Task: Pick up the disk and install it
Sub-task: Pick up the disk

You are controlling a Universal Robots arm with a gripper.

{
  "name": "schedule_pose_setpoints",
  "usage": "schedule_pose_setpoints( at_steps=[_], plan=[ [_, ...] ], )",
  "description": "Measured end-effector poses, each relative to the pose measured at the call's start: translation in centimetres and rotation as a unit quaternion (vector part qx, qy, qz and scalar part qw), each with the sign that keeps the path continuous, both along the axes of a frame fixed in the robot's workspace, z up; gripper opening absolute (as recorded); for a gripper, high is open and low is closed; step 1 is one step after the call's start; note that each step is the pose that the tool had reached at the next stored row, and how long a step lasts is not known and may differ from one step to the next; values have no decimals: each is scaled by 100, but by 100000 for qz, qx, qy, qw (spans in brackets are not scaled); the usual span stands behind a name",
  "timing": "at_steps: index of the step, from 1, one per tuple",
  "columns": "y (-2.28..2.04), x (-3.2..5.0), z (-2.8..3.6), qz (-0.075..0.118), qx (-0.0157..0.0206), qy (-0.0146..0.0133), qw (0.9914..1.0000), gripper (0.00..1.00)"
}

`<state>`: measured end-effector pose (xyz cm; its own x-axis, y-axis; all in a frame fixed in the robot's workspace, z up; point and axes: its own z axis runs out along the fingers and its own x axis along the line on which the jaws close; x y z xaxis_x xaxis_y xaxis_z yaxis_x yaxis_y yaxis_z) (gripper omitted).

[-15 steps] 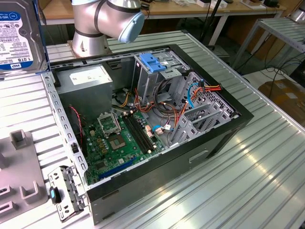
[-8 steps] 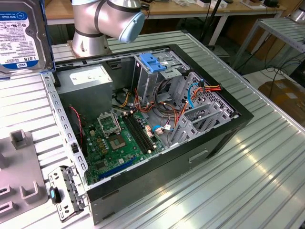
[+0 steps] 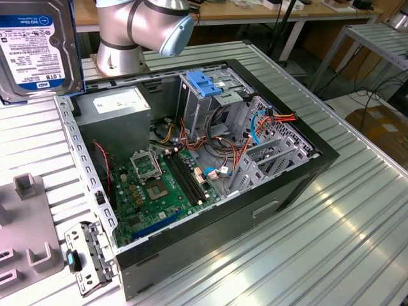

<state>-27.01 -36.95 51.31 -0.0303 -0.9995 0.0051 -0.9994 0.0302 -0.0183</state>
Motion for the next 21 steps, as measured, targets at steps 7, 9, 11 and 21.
schedule_pose_setpoints(
  at_steps=[7,9,11,21],
  plan=[
    [0,122,0,-4,-1,1,100000,37],
    [0,172,1,-1,-5,6,100000,37],
    [0,231,0,1,-2,3,100000,37],
    [0,461,0,0,0,3,100000,37]
  ],
)
